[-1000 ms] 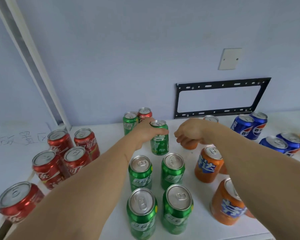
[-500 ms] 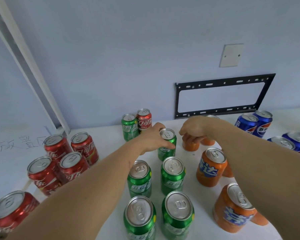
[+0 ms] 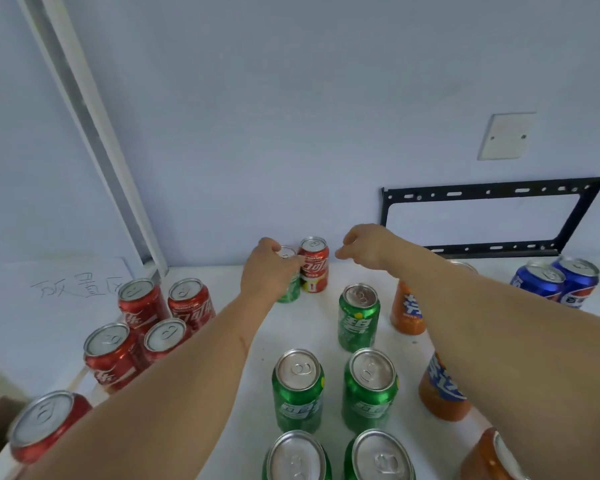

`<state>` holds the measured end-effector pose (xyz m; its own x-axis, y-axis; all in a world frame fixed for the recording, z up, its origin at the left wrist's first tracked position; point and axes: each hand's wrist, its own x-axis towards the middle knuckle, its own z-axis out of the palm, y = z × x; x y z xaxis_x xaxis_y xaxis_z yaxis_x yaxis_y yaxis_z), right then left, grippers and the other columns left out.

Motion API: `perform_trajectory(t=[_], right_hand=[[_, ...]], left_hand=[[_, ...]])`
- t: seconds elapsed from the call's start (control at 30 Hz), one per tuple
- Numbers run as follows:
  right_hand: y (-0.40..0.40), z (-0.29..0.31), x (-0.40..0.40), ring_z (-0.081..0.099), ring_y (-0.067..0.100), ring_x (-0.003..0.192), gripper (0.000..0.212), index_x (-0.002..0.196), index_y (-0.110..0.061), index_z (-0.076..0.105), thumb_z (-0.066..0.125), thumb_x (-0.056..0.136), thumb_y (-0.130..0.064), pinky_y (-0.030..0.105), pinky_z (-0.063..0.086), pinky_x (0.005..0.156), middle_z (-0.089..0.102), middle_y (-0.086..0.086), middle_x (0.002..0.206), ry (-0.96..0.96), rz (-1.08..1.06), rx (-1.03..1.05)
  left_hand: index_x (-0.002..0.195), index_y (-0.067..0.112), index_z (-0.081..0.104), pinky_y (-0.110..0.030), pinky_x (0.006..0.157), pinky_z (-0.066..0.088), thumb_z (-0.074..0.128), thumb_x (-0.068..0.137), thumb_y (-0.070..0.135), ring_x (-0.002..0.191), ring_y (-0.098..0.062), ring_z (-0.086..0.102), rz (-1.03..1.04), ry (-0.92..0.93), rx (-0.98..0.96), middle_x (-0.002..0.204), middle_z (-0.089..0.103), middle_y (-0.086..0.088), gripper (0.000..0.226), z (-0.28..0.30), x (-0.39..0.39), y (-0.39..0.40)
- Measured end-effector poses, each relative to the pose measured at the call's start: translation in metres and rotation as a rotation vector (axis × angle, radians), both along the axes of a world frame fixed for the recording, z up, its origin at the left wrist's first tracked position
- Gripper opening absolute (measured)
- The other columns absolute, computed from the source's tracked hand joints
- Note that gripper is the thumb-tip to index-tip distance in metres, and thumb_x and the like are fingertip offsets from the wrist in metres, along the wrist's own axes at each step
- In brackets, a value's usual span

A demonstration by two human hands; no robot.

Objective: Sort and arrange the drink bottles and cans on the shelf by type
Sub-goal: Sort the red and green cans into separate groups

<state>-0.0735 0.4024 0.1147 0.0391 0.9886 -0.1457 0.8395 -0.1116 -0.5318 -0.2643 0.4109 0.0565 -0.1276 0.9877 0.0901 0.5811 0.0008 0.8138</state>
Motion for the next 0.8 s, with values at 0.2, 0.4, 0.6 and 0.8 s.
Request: perform_trajectory(t=[0.2,0.4,0.6,0.8], right_hand=[[0.041,-0.023,-0.017,0.043,0.027,0.134,0.095,0.156,-0.02,0.019,0.078,0.082,-0.032,0.033,0.039,0.103,0.033,0.008,0.156,0.11,0.09,-0.051],[0.066,-0.045,-0.024,0.039,0.029,0.136,0.107,0.156,-0.026,0.014,0.084,0.075,-0.032,0.04,0.036,0.109,0.036,0.006,0.154,0.084,0.115,-0.155],[0.081,-0.058,-0.025,0.052,0.027,0.119,0.092,0.142,-0.024,0.034,0.088,0.069,-0.03,0.045,0.045,0.102,0.056,0.005,0.128,0.158,0.102,-0.143],[0.078,-0.057,-0.024,0.057,0.024,0.11,0.076,0.131,-0.025,0.044,0.087,0.068,-0.031,0.044,0.049,0.096,0.059,0.0,0.118,0.251,0.075,-0.124]], left_hand=[[0.157,0.017,0.012,-0.041,0.115,0.033,0.088,0.07,0.031,0.143,-0.023,0.032,-0.031,-0.27,-0.082,0.16,0.023,-0.005,0.116,-0.033,-0.005,0.021],[0.147,0.023,0.035,-0.042,0.103,0.048,0.091,0.057,0.039,0.121,-0.019,0.057,-0.113,-0.395,-0.172,0.136,0.056,0.004,0.108,-0.058,-0.017,0.034],[0.118,0.034,0.053,-0.021,0.079,0.05,0.088,0.071,0.015,0.099,-0.005,0.063,-0.179,-0.512,-0.106,0.108,0.067,0.012,0.061,-0.068,-0.015,0.039],[0.119,0.031,0.052,-0.016,0.068,0.048,0.086,0.074,0.017,0.092,-0.001,0.062,-0.172,-0.59,-0.14,0.105,0.065,0.013,0.057,-0.062,-0.019,0.037]])
